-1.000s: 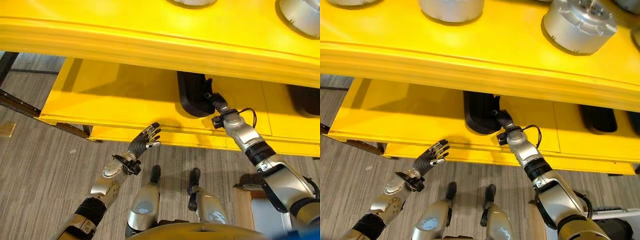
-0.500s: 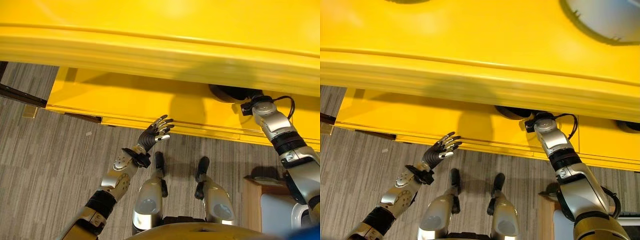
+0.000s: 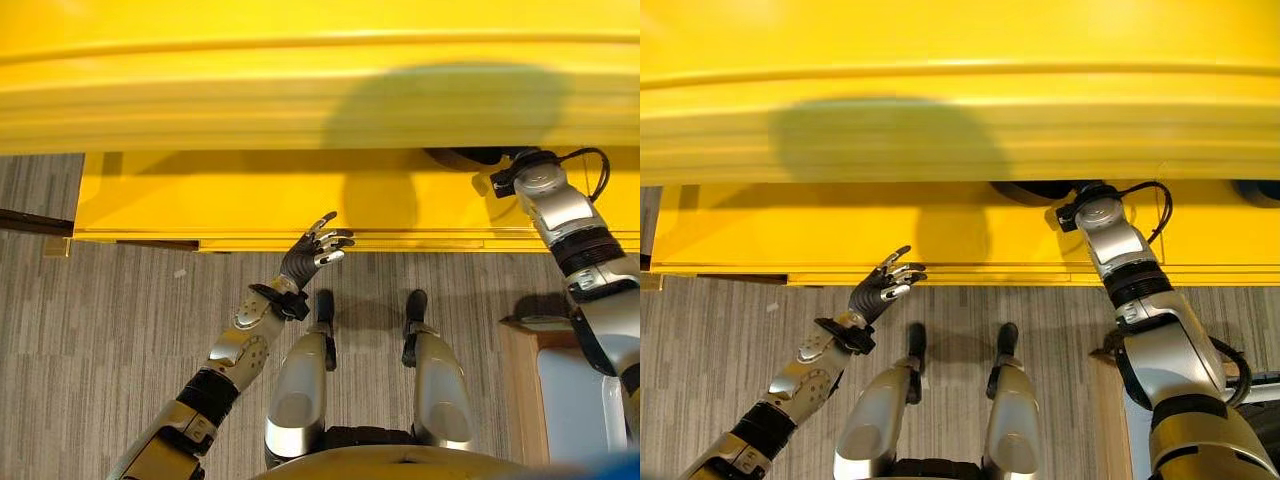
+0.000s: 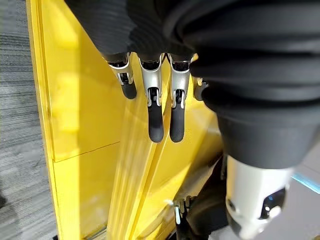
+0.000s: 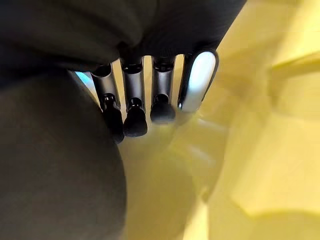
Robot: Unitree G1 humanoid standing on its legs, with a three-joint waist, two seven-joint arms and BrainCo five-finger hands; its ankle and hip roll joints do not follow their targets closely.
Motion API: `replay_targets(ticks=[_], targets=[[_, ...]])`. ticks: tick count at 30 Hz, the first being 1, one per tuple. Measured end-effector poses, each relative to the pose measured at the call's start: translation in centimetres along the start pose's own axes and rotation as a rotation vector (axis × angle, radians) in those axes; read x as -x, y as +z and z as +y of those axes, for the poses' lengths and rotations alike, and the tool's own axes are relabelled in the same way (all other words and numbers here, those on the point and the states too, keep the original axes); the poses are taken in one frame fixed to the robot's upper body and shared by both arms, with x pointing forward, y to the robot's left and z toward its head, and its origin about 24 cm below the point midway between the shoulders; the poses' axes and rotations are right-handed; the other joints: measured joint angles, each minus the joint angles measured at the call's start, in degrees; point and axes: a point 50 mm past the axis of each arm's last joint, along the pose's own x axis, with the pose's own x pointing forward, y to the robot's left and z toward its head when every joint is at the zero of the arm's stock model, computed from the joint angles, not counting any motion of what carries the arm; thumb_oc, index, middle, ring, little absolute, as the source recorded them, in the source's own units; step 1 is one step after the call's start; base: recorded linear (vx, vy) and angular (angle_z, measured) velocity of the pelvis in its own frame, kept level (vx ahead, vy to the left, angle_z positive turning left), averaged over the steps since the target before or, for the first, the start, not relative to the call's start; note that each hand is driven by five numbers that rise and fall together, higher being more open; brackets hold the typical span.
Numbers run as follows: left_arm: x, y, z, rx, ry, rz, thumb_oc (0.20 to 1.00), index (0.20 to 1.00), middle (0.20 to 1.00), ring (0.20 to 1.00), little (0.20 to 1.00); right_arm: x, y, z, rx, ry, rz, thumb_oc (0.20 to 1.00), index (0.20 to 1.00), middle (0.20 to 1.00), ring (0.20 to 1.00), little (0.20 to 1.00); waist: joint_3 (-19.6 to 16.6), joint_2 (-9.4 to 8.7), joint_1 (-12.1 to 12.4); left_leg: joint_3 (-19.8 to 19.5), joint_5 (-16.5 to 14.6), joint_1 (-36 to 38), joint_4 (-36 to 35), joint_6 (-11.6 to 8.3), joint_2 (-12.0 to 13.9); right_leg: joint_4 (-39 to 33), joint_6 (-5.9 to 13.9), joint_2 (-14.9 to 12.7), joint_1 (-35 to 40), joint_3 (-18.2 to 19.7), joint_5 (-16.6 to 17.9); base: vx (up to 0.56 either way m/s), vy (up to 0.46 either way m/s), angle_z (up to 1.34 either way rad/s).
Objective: Move parts from the plastic box to the shelf.
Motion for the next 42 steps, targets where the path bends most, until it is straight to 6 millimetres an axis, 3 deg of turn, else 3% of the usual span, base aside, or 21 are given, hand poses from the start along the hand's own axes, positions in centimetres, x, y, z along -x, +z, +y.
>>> replay_targets(ticks=[6, 18, 24, 26, 35, 42], targets=[[-0.9, 1.4, -0.9, -0.002, -0.037, -0.070, 1.000, 1.000, 1.000, 1.000, 1.000, -0.4, 2.3, -1.7, -0.012, -0.042, -0.047, 0.200, 0.200, 0.200, 0.200, 0.200, 0.27, -0.50, 0.10, -0.76, -1.18, -7.01, 6.35, -0.14, 0.51, 6.30, -1.20, 0.11, -6.78, 0.09, -1.39, -0.09, -0.024, 0.05], [-1.7, 0.9, -2.4, -0.004, -0.068, -0.032, 1.000, 1.000, 1.000, 1.000, 1.000, -0.8, 1.0, -1.6, -0.016, -0.029, 0.027, 0.200, 0.200, 0.200, 0.200, 0.200, 0.33, -2.30, -0.84, -0.48, -5.26, -12.05, 16.20, 0.49, 3.06, 9.87, -1.44, 1.00, -9.68, 1.04, -2.13, -0.07, -0.029, -0.07], [-1.6, 0.9, -2.2, -0.020, -0.059, -0.018, 1.000, 1.000, 1.000, 1.000, 1.000, -1.1, 2.2, -2.3, -0.007, -0.030, 0.009, 0.200, 0.200, 0.200, 0.200, 0.200, 0.36, -2.89, -1.62, -0.11, -7.31, -15.72, 21.07, 1.09, 3.84, 12.75, -1.34, 1.00, -12.60, 1.17, -2.63, -0.07, -0.010, -0.05], [-1.4, 0.7, -2.1, -0.018, -0.048, -0.010, 1.000, 1.000, 1.000, 1.000, 1.000, -1.2, 2.3, -2.6, 0.010, -0.041, 0.017, 0.200, 0.200, 0.200, 0.200, 0.200, 0.36, -2.91, -1.92, -0.37, -9.58, -17.18, 25.26, 1.32, 4.11, 16.40, -1.41, 0.72, -14.03, 1.53, -4.41, -0.02, -0.028, -0.03], [-1.1, 0.5, -1.6, -0.026, -0.024, 0.005, 1.000, 1.000, 1.000, 1.000, 1.000, -1.4, 2.3, -2.9, 0.262, -0.086, 0.007, 0.200, 0.200, 0.200, 0.200, 0.200, 0.40, -2.99, -1.64, -0.20, -11.70, -18.54, 28.94, 1.41, 5.11, 19.02, -1.39, 0.89, -15.46, 1.69, -5.56, 0.01, -0.052, -0.06], [0.0, 0.0, -0.5, -0.038, 0.011, 0.048, 1.000, 1.000, 1.000, 1.000, 1.000, -1.7, 3.0, -5.7, 0.486, -0.178, 0.023, 0.200, 0.200, 0.200, 0.200, 0.200, 0.40, -2.99, -0.14, -0.44, -13.31, -18.82, 30.92, 0.91, 5.96, 22.26, -2.52, 1.37, -16.27, 1.62, -7.61, 0.10, -0.066, -0.01]])
